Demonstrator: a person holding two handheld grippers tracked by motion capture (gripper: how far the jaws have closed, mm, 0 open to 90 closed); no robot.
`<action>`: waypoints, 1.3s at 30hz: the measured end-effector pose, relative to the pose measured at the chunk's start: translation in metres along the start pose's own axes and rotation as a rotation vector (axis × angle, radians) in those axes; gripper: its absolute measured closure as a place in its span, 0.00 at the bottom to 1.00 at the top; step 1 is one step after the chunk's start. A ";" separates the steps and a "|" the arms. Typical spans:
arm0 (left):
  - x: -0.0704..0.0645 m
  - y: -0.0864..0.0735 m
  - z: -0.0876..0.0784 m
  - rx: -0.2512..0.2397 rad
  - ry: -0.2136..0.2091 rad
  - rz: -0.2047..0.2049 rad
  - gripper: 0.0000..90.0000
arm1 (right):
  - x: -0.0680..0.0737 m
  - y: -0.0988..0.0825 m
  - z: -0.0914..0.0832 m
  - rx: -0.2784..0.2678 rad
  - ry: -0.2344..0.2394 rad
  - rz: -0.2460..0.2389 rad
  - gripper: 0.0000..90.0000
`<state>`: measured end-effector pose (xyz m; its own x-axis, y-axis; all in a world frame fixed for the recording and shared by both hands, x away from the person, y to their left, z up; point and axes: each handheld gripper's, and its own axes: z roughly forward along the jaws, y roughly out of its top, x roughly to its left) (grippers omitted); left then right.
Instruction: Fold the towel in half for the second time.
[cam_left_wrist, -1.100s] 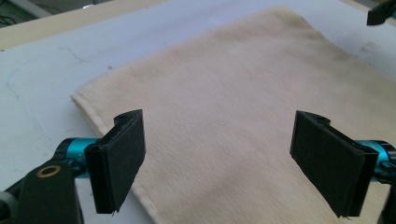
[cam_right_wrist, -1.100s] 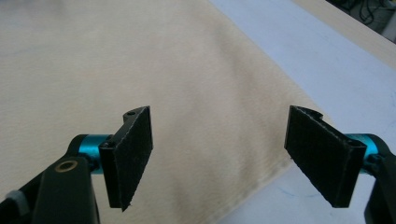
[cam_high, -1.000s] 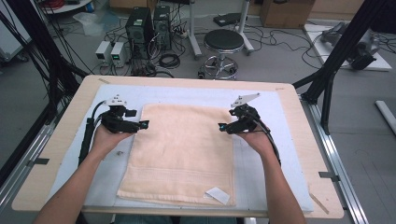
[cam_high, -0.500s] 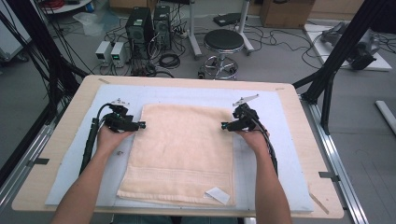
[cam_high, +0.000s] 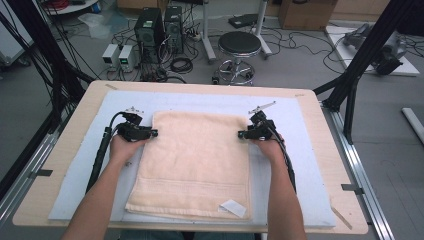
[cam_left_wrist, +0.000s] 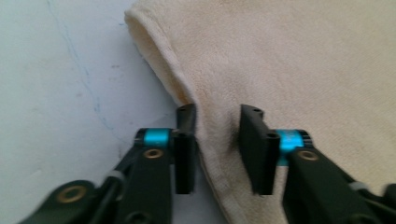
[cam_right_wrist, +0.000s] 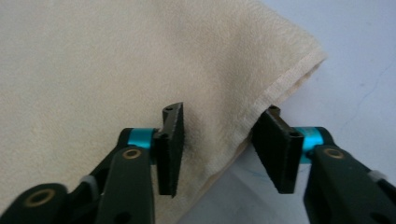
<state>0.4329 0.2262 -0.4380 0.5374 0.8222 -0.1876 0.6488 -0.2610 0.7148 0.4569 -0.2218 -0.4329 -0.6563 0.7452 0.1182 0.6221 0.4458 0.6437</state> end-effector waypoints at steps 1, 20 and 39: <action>-0.001 0.000 0.000 0.000 -0.004 0.008 0.85 | 0.001 0.000 0.000 0.003 0.008 0.002 0.71; -0.003 0.006 -0.035 -0.125 -0.083 0.034 0.92 | 0.020 0.013 -0.040 -0.111 0.101 -0.109 0.93; -0.051 -0.073 -0.101 -0.136 -0.157 0.232 0.91 | 0.091 -0.049 -0.105 -0.163 0.218 -0.312 0.92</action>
<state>0.3038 0.2545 -0.4129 0.7466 0.6572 -0.1031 0.4264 -0.3538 0.8325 0.3222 -0.2281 -0.3746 -0.8886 0.4566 0.0442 0.3147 0.5367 0.7829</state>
